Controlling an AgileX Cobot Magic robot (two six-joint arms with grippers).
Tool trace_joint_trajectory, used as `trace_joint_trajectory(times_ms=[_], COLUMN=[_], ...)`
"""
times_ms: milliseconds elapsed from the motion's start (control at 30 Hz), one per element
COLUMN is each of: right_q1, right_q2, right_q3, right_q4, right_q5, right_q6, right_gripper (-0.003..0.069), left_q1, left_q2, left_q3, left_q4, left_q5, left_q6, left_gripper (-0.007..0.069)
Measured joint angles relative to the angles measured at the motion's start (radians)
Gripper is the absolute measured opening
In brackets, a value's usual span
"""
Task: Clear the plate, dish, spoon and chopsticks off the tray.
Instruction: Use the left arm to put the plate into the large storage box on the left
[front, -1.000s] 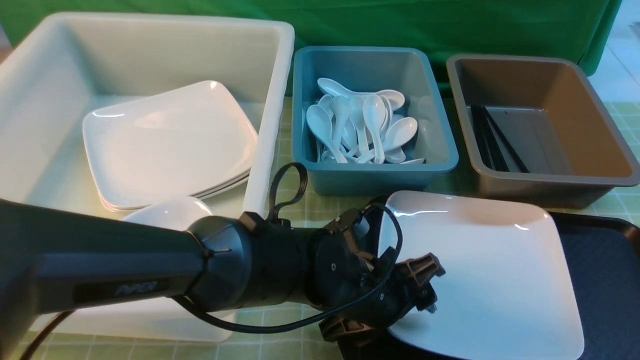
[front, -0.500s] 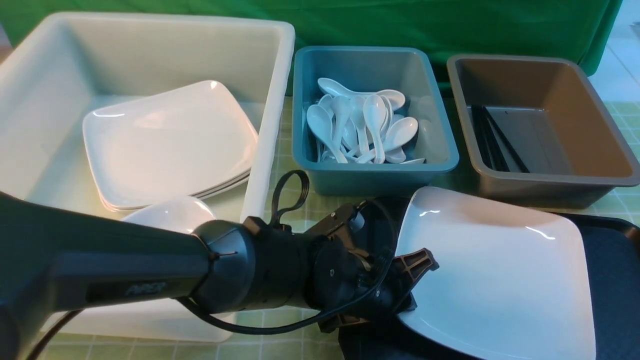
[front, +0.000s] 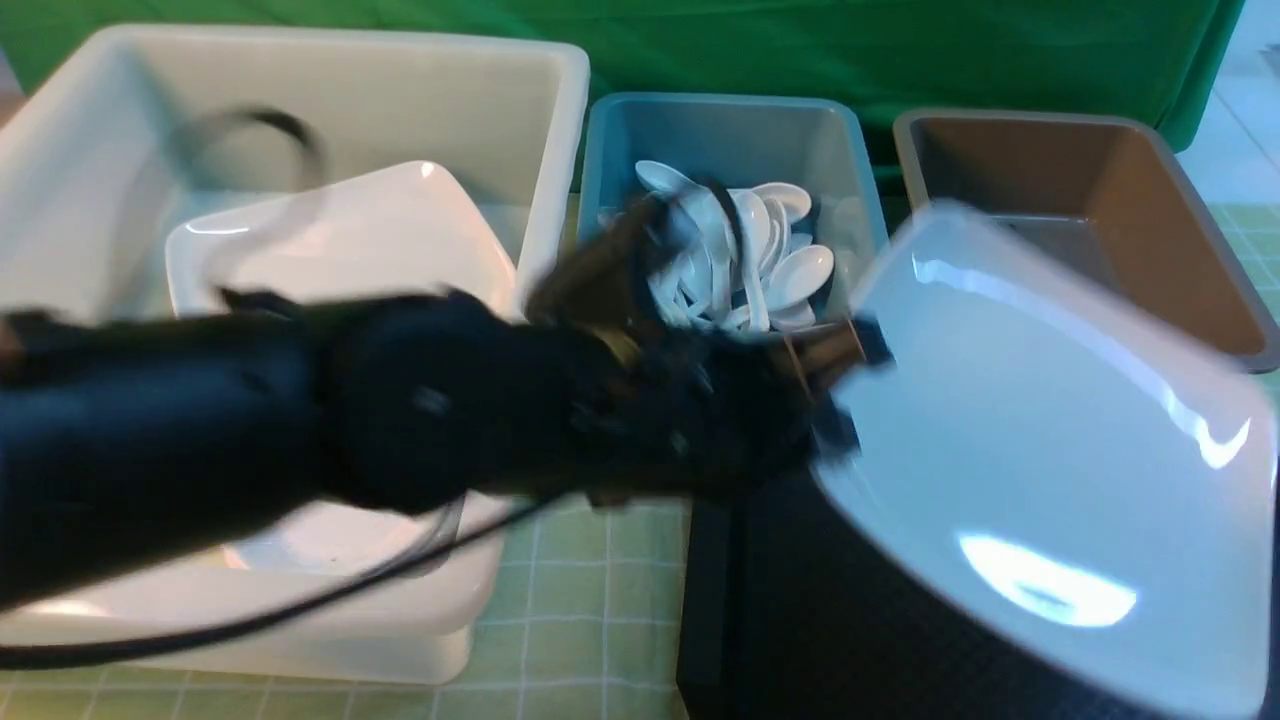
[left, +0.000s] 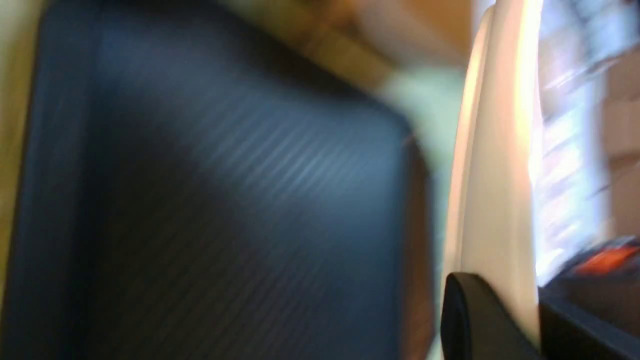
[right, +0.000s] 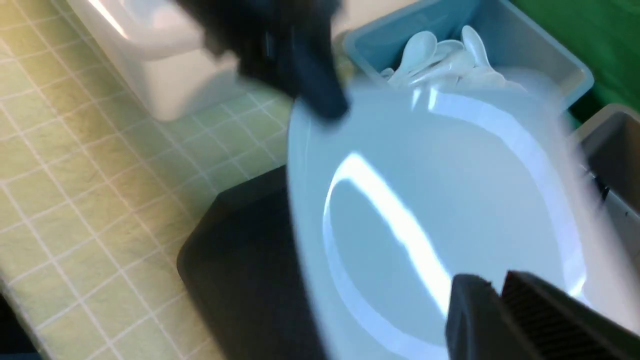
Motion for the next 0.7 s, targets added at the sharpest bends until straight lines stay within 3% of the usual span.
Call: trace_joint_trajectory(times_ms=[300,500,567,700], right_q1=[0.0,0.0,0.0,0.0], right_q2=[0.0,0.0,0.0,0.0], right_q3=[0.0,0.0,0.0,0.0], right_q4=[-0.001,-0.001,-0.001,-0.001], right_q5=[0.0,-0.001,-0.001,-0.001], right_q6=[0.0,0.0,0.0,0.0], right_gripper=[0.0073,0.0073,0.0073,0.0073], left_q1=[0.196,0.529,0.706,0.952], left_q2=[-0.186,-0.258,-0.263,-0.248], left_q3=[0.0,0.0,0.0,0.0], left_q4=[0.063,0.082,0.089,0.074], left_q5=[0.118,0.215,0.249,0.267], left_q6=[0.005,0.013,0.016,0.032], left_gripper=[0.0015,0.0015,0.0015,0.0015])
